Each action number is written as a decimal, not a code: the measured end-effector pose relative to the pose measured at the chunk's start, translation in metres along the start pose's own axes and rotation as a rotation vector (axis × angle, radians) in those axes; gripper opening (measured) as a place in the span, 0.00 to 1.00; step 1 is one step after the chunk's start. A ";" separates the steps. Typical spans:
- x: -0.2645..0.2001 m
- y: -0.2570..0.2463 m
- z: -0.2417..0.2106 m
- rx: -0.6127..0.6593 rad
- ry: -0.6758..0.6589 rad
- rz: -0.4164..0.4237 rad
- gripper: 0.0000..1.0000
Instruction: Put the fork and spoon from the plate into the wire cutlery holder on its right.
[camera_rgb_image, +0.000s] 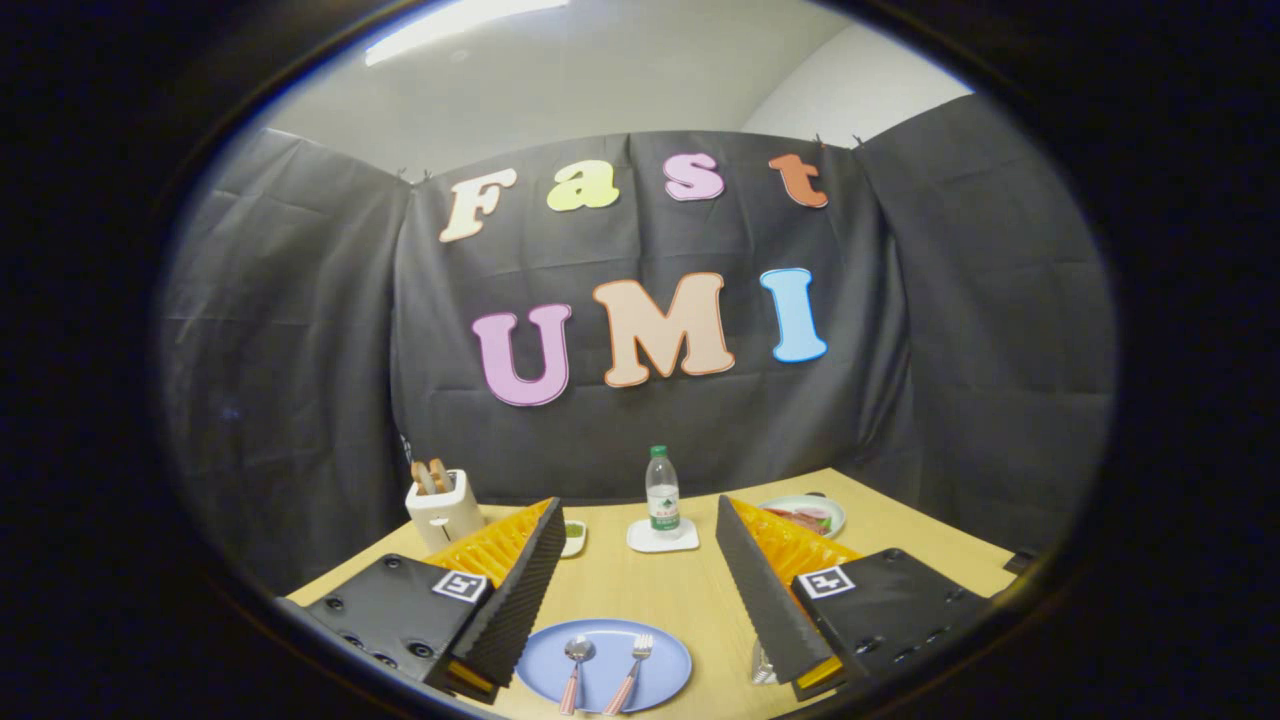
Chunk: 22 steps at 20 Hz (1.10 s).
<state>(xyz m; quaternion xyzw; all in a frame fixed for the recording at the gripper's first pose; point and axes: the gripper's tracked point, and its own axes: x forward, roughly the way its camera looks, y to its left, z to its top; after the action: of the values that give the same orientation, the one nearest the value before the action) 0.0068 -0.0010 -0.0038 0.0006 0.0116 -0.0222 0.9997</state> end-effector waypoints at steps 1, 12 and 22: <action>0.001 0.001 -0.003 0.002 0.009 0.000 0.96; 0.012 -0.002 -0.083 -0.008 0.288 -0.012 0.96; 0.014 0.021 -0.185 -0.032 0.611 0.071 0.96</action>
<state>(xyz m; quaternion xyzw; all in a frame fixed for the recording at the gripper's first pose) 0.0177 0.0198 -0.1888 -0.0079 0.3120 0.0142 0.9499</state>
